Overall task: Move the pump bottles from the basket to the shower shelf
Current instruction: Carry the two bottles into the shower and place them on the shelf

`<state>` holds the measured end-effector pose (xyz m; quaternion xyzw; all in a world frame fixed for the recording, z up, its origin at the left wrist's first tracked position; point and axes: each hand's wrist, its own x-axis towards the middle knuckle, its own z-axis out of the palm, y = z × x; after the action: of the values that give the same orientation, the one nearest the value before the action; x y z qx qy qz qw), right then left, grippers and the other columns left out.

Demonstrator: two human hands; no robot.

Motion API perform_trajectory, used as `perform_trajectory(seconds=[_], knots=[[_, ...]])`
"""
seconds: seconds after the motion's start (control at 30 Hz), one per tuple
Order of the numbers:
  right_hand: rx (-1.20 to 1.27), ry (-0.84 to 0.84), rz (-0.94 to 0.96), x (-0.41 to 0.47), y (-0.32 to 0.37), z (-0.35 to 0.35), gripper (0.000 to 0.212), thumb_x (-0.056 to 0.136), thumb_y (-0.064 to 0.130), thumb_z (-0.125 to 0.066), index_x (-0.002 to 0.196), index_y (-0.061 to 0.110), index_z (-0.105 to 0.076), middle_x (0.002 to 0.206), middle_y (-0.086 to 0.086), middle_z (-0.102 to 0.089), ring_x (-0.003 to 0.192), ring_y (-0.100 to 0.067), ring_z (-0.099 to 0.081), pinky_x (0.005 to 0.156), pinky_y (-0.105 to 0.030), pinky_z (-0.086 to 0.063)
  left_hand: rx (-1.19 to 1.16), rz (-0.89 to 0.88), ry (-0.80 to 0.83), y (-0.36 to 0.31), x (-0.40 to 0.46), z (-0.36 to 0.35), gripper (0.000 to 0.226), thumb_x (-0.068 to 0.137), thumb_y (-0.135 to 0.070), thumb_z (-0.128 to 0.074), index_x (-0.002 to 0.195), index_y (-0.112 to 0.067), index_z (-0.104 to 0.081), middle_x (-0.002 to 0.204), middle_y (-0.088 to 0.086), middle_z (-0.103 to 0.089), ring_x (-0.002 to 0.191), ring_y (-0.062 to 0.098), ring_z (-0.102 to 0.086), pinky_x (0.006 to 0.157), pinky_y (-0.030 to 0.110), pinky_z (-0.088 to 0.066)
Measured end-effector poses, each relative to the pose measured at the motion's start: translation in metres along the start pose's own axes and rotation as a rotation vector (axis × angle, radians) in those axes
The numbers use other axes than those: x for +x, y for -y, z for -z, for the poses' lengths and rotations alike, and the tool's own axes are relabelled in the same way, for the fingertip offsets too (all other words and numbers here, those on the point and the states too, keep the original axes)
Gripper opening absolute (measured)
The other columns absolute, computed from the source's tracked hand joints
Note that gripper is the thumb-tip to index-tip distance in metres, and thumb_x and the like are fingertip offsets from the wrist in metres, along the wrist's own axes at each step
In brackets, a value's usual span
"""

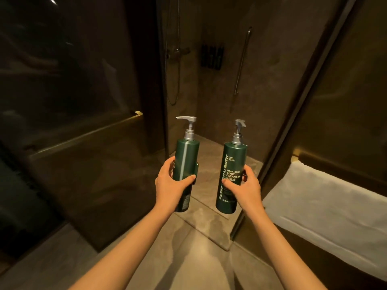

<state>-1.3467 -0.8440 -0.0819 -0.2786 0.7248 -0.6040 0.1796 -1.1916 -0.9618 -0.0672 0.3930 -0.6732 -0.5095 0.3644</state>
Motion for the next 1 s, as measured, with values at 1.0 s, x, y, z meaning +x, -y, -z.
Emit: perform_trajectory(seconds=[1.0], knots=[[0.006, -0.151, 0.037, 0.568, -0.007, -0.086, 0.055, 0.069, 0.007, -0.076, 0.114, 0.025, -0.051, 0.104, 0.005, -0.062, 0.095, -0.006, -0.059, 0.076, -0.024, -0.046, -0.046, -0.078, 0.071, -0.011, 0.569, -0.188, 0.078, 0.070, -0.018, -0.081, 0.138, -0.017, -0.043, 0.120, -0.005, -0.057, 0.106, 0.008, -0.053, 0.088, 0.023, -0.041]])
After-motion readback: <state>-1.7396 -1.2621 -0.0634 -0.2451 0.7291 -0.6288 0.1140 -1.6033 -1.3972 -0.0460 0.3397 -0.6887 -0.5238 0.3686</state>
